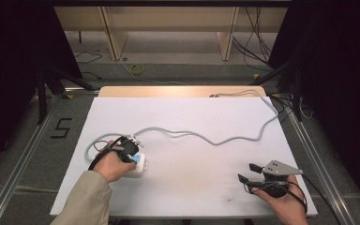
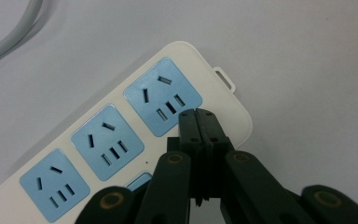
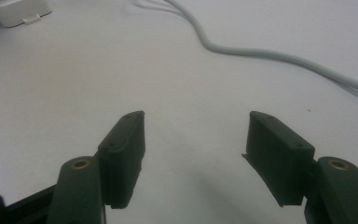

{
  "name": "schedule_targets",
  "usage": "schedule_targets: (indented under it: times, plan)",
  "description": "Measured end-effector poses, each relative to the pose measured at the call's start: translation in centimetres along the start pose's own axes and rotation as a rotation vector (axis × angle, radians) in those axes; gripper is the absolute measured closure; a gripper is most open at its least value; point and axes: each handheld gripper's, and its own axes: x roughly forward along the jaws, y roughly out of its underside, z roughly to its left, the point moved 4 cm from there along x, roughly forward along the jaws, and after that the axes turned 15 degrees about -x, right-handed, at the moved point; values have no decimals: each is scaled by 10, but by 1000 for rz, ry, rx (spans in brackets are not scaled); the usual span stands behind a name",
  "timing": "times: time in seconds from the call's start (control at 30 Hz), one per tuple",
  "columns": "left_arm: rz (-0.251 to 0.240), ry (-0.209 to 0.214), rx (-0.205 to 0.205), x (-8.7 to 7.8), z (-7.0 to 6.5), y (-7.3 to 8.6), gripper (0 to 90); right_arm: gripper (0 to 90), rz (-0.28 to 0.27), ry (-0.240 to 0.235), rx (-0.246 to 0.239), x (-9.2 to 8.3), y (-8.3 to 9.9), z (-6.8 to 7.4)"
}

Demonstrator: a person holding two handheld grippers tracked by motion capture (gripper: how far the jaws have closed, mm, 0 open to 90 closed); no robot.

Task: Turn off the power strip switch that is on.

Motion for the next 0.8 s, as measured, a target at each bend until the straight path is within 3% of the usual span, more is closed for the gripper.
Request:
schedule_targets:
  times: [0.37, 0.67, 0.8]
  plan:
    - [-1, 4, 6, -1, 1, 0, 900, 383, 1, 1, 2, 0, 0, 0]
    - [-31, -2, 3, 0, 2, -1, 899, 383, -4, 4, 1, 0, 0, -1]
    - [-69, 1, -11, -3, 2, -2, 899, 383, -4, 4, 2, 0, 0, -1]
